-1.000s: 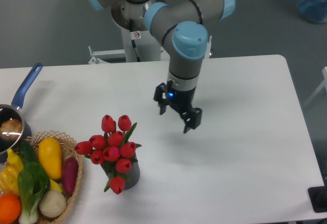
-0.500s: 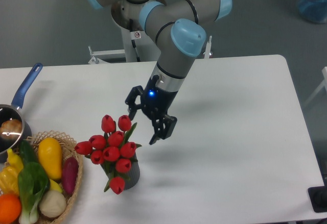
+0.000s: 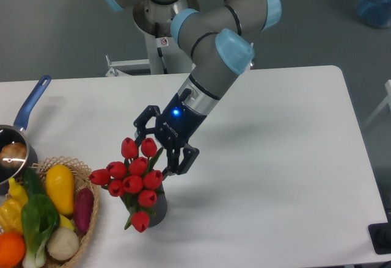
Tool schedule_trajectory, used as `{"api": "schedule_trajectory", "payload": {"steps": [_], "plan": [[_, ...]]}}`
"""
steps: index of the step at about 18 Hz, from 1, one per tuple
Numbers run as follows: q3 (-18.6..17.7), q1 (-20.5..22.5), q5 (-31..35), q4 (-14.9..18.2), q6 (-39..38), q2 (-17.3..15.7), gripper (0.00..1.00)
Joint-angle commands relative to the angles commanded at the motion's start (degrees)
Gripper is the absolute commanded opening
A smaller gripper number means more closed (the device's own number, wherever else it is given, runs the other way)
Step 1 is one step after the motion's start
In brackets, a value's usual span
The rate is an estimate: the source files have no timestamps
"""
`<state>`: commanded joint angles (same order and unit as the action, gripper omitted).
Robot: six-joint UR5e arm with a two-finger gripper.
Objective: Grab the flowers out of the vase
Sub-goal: 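Lower the gripper around the tulip stems and close on them, then lift the gripped tulips straight up out of the vase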
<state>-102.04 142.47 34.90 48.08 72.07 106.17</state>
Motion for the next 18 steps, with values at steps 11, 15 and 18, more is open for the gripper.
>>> {"api": "schedule_trajectory", "payload": {"steps": [11,15,18], "plan": [[-0.70,1.14,-2.21,0.26,-0.70,1.23,0.05],[-0.18,1.49,-1.95,0.35,-3.69,0.79,0.00],[0.70,1.85,-2.03,0.35,-4.65,0.44,0.00]]}}
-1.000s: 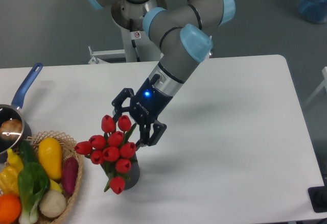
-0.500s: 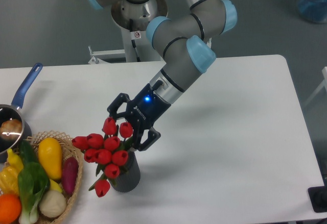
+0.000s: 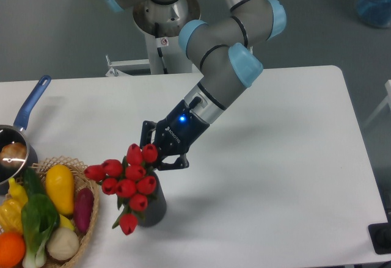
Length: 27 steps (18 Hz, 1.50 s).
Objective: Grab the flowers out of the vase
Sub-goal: 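Lift the gripped tulips straight up out of the vase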
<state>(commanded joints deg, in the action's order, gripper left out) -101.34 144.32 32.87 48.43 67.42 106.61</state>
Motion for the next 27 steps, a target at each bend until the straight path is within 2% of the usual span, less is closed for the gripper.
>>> {"api": "schedule_trajectory", "payload": {"steps": [5,15,20,27], "plan": [[1.94,0.00,-0.26,0.00,-2.81,-1.23,0.00],[4.22,0.17,-1.14,0.18,-8.61,-7.29,0.00],[6.50,1.84,-0.53,0.18,-10.29,-10.63,0.00],[9.58,4.48,-0.96,0.09,-11.25,-13.27,0.00]]}}
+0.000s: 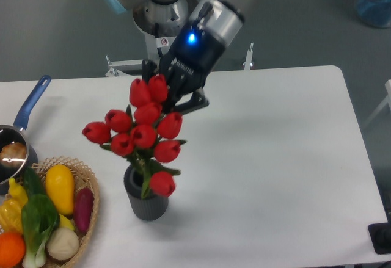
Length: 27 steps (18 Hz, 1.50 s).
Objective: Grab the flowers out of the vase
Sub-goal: 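Lift the gripped tulips straight up out of the vase, then carry the tulip bunch away from the vase and hold it raised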
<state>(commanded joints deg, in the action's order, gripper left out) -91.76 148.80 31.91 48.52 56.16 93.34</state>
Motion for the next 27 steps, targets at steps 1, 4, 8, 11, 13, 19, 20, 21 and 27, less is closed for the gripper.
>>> {"api": "schedule_trajectory", "payload": {"steps": [1,4,8,11,13,19,20,21,27], "plan": [[0.09,0.18,-0.18,0.00,0.00,0.00,0.00],[0.35,0.61,-0.09,0.00,0.17,0.00,0.00],[0.18,4.04,2.36,0.09,1.05,0.00,0.00],[-0.61,6.14,6.84,0.00,1.49,0.52,0.00],[-0.70,8.51,7.03,0.09,1.75,1.05,0.00],[-3.23,10.55,15.62,0.35,6.23,2.20,0.00],[-4.38,10.37,17.56,0.35,6.41,1.93,0.00],[-5.26,10.29,19.58,0.35,6.76,1.93,0.00],[-8.34,9.23,31.61,0.88,14.49,3.16,0.00]]}}
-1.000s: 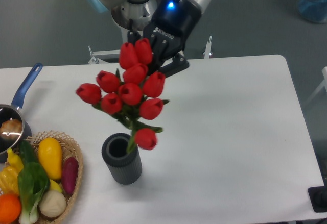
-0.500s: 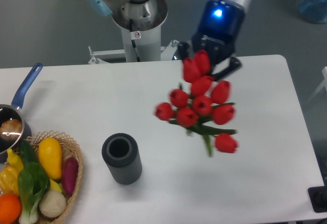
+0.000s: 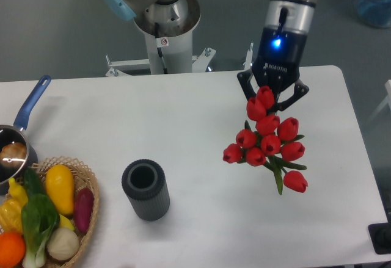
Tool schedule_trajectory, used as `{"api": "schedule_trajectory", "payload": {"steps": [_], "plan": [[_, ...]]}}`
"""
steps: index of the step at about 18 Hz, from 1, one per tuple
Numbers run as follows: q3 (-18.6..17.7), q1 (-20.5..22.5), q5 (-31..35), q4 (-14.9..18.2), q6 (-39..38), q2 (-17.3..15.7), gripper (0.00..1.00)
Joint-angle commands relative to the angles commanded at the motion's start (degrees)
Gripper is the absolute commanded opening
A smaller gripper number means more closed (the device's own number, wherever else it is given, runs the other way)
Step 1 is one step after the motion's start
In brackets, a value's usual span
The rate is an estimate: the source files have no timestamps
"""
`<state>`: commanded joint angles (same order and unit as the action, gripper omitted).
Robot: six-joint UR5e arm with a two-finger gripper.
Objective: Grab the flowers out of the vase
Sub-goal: 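Carry the tulip bunch away from the vase and hold it raised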
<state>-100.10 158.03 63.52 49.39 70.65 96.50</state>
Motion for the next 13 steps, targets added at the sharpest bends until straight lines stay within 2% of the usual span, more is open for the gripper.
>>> {"api": "schedule_trajectory", "payload": {"steps": [7,10,13], "plan": [[0.87,-2.11,11.35,0.09,0.89,2.90,0.01],[1.66,-4.13,15.14,0.44,4.30,4.83,0.02],[3.68,-4.31,19.44,3.32,5.37,5.62,0.02]]}}
